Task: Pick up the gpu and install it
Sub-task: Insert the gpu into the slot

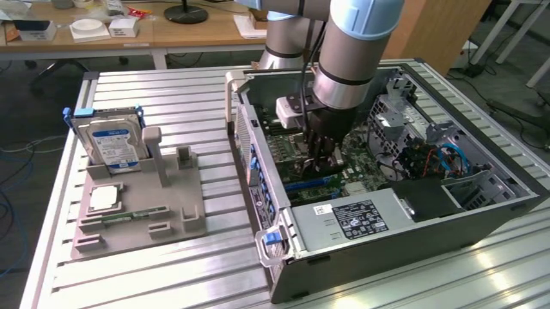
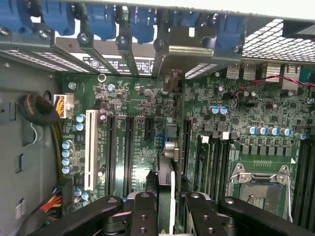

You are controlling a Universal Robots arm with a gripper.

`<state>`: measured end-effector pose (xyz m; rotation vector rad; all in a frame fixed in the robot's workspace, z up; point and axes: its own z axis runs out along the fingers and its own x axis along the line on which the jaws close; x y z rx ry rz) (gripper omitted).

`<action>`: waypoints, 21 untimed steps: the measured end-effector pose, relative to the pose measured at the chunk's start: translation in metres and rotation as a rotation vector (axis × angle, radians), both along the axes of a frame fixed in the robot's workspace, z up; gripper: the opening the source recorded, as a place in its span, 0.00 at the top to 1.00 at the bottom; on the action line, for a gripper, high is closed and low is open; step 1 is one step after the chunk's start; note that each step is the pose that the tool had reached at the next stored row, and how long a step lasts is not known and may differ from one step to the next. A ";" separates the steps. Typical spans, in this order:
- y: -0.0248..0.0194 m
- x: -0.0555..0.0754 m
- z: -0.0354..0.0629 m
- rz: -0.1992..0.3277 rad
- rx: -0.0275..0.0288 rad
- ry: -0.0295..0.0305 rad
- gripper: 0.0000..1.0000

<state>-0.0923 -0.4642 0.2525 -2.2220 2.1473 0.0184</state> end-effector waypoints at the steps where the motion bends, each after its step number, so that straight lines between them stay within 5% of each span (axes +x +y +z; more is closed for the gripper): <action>1: 0.0000 0.000 -0.0004 0.000 -0.0001 0.0001 0.73; 21: 0.0002 -0.002 -0.0120 -0.004 0.0003 0.0050 0.73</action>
